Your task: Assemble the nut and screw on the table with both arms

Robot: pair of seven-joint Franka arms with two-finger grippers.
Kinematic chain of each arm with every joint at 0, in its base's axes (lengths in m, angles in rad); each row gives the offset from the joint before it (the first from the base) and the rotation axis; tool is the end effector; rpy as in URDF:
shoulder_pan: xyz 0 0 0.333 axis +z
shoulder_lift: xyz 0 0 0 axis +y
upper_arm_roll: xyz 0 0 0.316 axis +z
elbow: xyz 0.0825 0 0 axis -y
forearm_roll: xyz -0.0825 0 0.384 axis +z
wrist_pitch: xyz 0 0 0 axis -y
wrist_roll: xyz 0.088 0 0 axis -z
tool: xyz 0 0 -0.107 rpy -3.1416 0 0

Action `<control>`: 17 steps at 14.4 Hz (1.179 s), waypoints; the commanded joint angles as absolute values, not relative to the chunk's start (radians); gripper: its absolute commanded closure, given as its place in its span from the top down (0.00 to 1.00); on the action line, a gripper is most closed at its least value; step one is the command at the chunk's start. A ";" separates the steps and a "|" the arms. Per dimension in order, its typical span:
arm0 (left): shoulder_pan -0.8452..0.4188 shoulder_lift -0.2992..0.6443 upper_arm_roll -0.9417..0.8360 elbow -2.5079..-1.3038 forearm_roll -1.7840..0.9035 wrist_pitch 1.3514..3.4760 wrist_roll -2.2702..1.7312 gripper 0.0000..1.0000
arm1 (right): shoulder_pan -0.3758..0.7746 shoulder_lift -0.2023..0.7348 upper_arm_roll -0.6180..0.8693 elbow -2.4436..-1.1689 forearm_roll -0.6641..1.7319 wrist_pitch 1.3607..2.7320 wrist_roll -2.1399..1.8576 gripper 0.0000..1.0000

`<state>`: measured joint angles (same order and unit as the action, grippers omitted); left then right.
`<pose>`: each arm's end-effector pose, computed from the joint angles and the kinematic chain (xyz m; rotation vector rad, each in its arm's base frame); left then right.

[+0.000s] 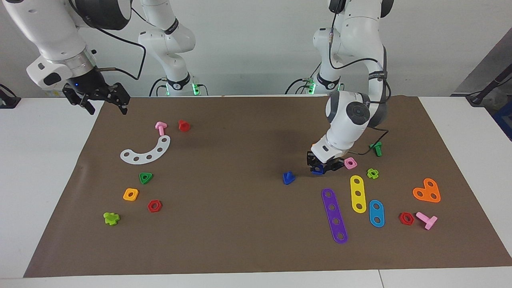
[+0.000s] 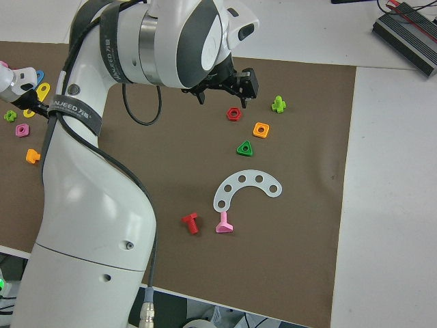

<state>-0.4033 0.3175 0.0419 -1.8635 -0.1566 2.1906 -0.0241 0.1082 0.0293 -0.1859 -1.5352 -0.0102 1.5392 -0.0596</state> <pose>0.5852 -0.2288 0.3493 3.0034 -0.3759 -0.0180 0.5587 -0.0430 0.6225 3.1273 -0.0286 -0.0404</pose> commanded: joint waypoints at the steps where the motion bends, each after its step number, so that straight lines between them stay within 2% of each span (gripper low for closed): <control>1: -0.477 0.366 0.061 -1.783 -0.178 2.148 -0.138 0.12 | 0.097 0.031 -0.183 -1.539 0.014 1.543 -0.044 1.00; 4: -0.506 0.406 0.060 -1.703 -0.178 2.143 -0.218 0.12 | 0.106 0.028 -0.181 -1.543 0.014 1.543 -0.043 1.00; 7: -0.529 0.434 0.060 -1.674 -0.183 2.148 -0.259 0.12 | 0.106 0.026 -0.181 -1.546 0.017 1.536 -0.046 1.00; 13: -0.534 0.451 0.060 -1.677 -0.176 2.141 -0.276 0.12 | 0.104 0.022 -0.183 -1.551 0.017 1.529 -0.048 1.00; 15: -0.534 0.449 0.058 -1.684 -0.176 2.143 -0.291 0.12 | 0.106 -0.014 -0.181 -1.621 0.017 1.523 -0.052 1.00; 17: -0.540 0.451 0.058 -1.695 -0.176 2.155 -0.299 0.12 | 0.106 -0.025 -0.183 -1.629 0.015 1.525 -0.051 1.00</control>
